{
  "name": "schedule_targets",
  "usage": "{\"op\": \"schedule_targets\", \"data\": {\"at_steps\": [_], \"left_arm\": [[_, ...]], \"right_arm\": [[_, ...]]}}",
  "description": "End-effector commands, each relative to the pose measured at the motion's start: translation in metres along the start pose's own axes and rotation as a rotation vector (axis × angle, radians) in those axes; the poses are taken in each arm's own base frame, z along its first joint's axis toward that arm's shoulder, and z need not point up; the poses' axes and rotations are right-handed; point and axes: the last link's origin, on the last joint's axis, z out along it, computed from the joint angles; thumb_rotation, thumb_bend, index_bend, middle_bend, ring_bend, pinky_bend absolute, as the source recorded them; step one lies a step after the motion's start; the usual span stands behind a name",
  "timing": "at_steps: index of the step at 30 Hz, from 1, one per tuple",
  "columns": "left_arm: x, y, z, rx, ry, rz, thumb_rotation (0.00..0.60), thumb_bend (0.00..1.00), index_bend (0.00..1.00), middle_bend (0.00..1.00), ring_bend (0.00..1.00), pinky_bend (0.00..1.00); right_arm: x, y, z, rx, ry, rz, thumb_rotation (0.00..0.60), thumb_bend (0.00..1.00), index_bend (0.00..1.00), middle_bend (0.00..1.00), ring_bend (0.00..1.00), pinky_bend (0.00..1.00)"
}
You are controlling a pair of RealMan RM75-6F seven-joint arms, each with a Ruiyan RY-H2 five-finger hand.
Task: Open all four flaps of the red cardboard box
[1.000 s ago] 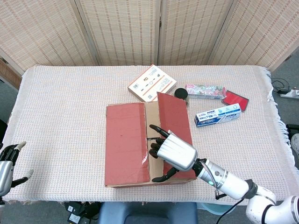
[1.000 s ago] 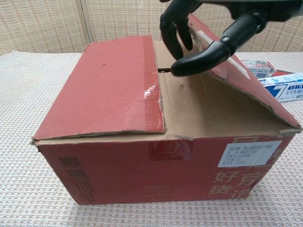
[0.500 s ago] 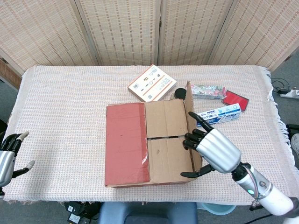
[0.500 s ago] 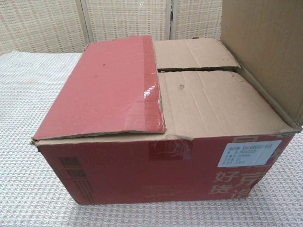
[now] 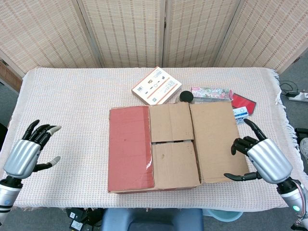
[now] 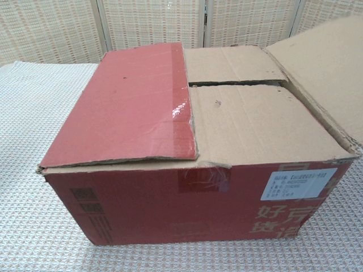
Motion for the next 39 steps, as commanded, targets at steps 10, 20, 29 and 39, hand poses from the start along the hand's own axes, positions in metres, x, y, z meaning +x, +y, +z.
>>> {"op": "schedule_targets", "data": {"at_steps": [10, 20, 29, 39], "left_arm": [[0.003, 0.086, 0.059, -0.409, -0.202, -0.239, 0.004, 0.20, 0.20, 0.22, 0.17, 0.00], [-0.015, 0.140, 0.085, -0.616, -0.300, -0.188, 0.000, 0.16, 0.21, 0.22, 0.15, 0.00], [-0.041, 0.172, 0.107, -0.722, -0.311, -0.078, 0.000, 0.16, 0.24, 0.24, 0.18, 0.00], [-0.060, 0.191, 0.123, -0.757, -0.309, 0.022, 0.000, 0.16, 0.27, 0.28, 0.19, 0.00]], "right_arm": [[-0.004, 0.017, -0.015, -0.054, 0.053, 0.044, 0.171, 0.11, 0.54, 0.52, 0.51, 0.00], [-0.008, 0.023, -0.017, -0.074, 0.052, 0.054, 0.172, 0.11, 0.54, 0.52, 0.51, 0.00], [-0.014, 0.029, -0.020, -0.094, 0.042, 0.069, 0.171, 0.11, 0.54, 0.52, 0.50, 0.00], [-0.018, 0.038, -0.025, -0.127, 0.037, 0.082, 0.172, 0.11, 0.54, 0.52, 0.50, 0.00]]}}
